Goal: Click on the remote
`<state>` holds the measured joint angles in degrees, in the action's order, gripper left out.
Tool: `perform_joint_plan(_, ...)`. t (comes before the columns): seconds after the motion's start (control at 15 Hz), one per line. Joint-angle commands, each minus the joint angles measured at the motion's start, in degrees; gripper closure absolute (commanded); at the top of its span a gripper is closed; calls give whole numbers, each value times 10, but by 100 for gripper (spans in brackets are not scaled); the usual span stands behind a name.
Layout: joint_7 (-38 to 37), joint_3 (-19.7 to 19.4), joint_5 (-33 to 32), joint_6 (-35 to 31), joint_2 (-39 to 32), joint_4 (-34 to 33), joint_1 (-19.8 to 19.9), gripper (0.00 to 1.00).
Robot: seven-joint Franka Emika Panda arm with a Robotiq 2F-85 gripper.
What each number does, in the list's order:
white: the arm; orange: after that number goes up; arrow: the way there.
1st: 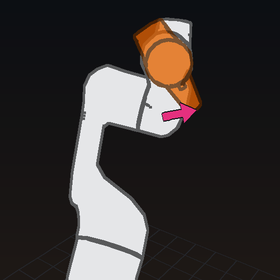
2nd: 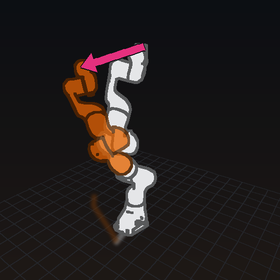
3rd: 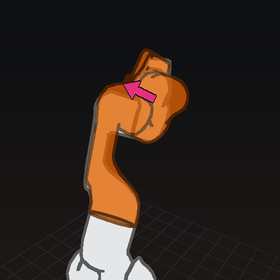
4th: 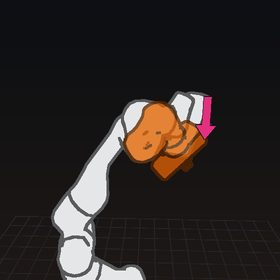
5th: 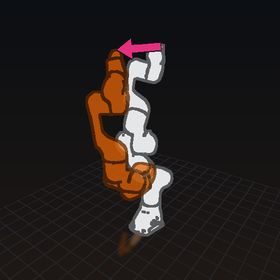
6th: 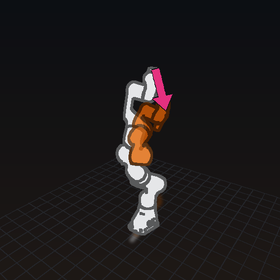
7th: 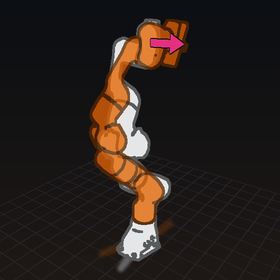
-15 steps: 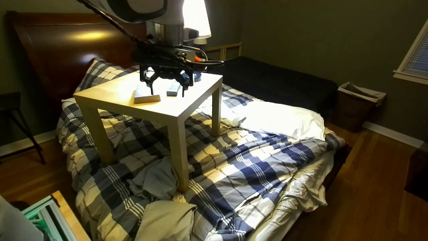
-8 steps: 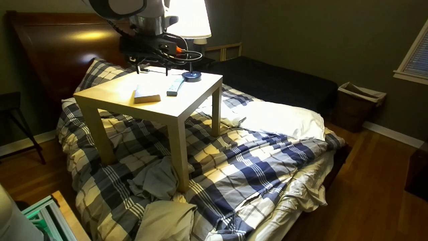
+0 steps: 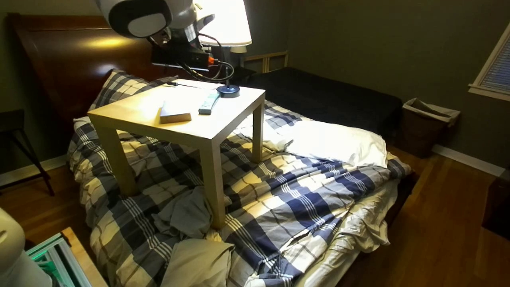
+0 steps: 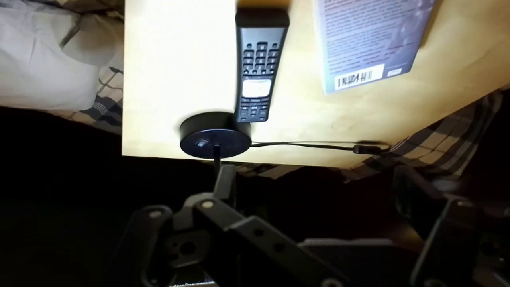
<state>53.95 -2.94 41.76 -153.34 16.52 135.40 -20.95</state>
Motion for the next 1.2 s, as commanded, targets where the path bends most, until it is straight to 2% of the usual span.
perform_joint_plan(0.0,5,17,7,-2,-8,-4,15,0)
perform_joint_plan(0.67,4,20,6,-2,-5,-5,20,0)
perform_joint_plan(1.07,5,72,-22,-27,-69,-54,8,0)
perform_joint_plan(1.13,2,83,-29,-37,-85,-67,10,25)
